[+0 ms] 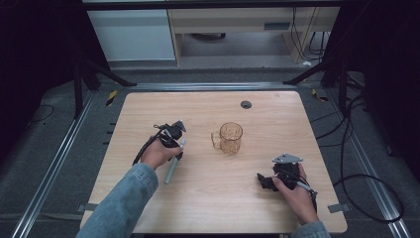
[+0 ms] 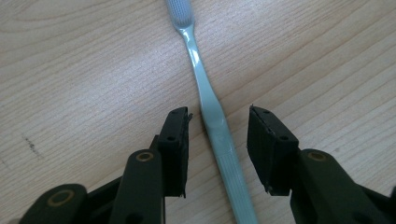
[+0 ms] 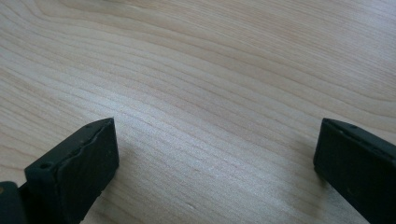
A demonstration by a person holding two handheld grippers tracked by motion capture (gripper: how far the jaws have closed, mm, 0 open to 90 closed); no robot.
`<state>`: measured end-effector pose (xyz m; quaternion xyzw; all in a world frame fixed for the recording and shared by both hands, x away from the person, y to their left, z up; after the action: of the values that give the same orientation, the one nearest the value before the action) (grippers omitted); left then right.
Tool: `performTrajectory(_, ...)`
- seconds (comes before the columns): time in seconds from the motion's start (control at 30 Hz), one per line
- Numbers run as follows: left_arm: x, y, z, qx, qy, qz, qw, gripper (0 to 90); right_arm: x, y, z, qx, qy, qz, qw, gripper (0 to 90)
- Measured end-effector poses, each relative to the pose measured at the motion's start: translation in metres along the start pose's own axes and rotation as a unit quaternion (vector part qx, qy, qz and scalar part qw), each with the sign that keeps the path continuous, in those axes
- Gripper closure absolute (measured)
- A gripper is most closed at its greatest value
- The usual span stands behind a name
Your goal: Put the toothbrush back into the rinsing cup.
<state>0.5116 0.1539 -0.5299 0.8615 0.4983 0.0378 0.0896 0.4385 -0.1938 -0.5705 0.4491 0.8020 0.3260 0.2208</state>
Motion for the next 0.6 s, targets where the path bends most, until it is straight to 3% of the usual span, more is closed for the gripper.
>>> performTrajectory(0.2, 0.0, 0.001, 0.006, 0.011, -0.004, -0.01, 0.9999, 63.0, 0.0, 0.0, 0.0, 0.0, 0.0, 0.001, 1.0, 0.4)
performTrajectory(0.33, 0.0, 0.002, 0.009, 0.012, 0.0, -0.011, 0.9999, 63.1, 0.0, 0.0, 0.0, -0.001, -0.003, -0.001, 1.0, 0.4)
performTrajectory(0.6, 0.005, 0.006, 0.012, 0.008, 0.0, -0.032, 0.9995, 62.9, -0.001, 0.0, 0.0, -0.002, -0.002, -0.003, 1.0, 0.4)
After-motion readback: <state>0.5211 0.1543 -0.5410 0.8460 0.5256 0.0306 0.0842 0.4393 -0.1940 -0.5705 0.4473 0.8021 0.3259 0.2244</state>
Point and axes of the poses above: each handheld gripper's, and its own axes: z roughly forward along the jaws, y roughly out of its top, x roughly to its left, the point moved 8 cm from there along z, roughly forward along the jaws, and after that the axes turned 4 degrees about -z, right-handed, at the moved point
